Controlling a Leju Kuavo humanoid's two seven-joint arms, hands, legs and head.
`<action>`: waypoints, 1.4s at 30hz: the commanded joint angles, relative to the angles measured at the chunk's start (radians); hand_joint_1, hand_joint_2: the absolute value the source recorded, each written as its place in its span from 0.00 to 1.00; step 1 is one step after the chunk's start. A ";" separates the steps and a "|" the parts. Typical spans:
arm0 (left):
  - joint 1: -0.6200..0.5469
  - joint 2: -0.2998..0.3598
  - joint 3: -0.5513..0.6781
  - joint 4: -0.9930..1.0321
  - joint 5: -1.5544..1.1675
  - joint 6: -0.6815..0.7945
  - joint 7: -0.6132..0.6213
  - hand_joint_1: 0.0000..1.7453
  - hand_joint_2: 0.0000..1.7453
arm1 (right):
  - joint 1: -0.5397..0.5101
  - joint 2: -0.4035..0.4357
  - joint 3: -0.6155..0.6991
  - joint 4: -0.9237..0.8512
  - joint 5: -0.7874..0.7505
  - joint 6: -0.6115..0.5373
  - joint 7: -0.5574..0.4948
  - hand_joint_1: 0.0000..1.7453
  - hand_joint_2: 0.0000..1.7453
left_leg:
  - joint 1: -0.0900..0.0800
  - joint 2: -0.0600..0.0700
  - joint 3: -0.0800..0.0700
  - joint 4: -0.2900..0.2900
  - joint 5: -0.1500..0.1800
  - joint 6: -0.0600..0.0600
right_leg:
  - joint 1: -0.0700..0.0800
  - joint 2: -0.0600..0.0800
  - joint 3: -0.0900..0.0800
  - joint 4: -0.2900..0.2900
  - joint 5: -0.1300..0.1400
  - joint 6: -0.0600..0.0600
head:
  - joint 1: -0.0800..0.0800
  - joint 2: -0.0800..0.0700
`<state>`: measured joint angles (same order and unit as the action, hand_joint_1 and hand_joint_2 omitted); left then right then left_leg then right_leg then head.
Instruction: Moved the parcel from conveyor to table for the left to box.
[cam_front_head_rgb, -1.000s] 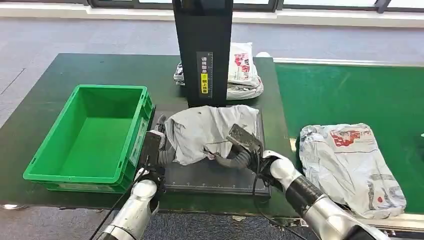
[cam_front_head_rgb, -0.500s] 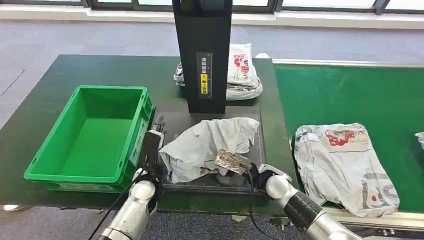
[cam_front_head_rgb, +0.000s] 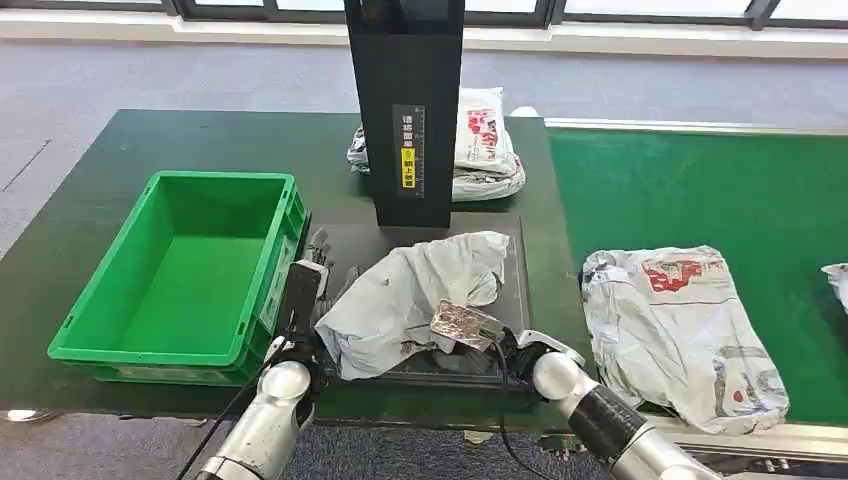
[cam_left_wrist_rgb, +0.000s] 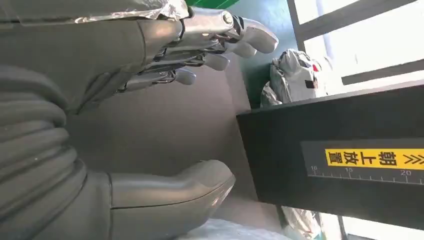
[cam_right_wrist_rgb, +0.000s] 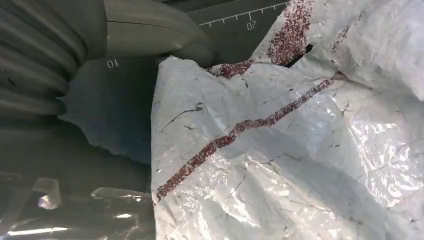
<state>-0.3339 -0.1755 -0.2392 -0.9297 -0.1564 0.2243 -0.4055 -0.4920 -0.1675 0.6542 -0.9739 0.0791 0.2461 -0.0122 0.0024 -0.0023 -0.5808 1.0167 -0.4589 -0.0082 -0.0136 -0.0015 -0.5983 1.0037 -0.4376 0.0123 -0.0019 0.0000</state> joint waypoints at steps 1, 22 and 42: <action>0.015 -0.008 -0.024 -0.109 -0.033 0.043 -0.013 0.00 1.00 | 0.205 -0.115 -0.006 -0.227 0.253 0.019 0.151 0.00 1.00 | 0.001 -0.005 0.001 -0.002 0.001 0.000 | 0.002 -0.005 0.003 -0.003 0.000 0.000 | 0.000 0.000; -0.026 -0.005 -0.093 0.044 -0.076 0.057 -0.031 0.00 1.00 | 0.095 -0.010 -0.523 -0.325 0.399 -0.529 -0.027 0.00 0.00 | -0.004 -0.001 -0.005 0.000 -0.001 0.003 | -0.003 -0.001 -0.003 -0.001 0.001 0.003 | 0.000 0.000; -0.048 0.008 -0.139 0.065 -0.033 0.075 -0.037 0.00 1.00 | -0.316 0.087 -0.354 0.348 0.139 -0.202 -0.098 0.00 0.00 | -0.002 0.003 -0.003 -0.002 0.000 0.002 | -0.001 0.004 -0.002 -0.002 0.003 0.002 | 0.000 0.000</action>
<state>-0.3467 -0.2003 -0.3243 -0.9254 -0.1919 0.2937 -0.4475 -0.7061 -0.1598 0.1759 -0.8742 0.2601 0.0355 -0.0981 0.0006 -0.0044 -0.5872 1.0169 -0.4581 -0.0053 -0.0149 -0.0029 -0.6020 1.0033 -0.4359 0.0158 -0.0019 0.0000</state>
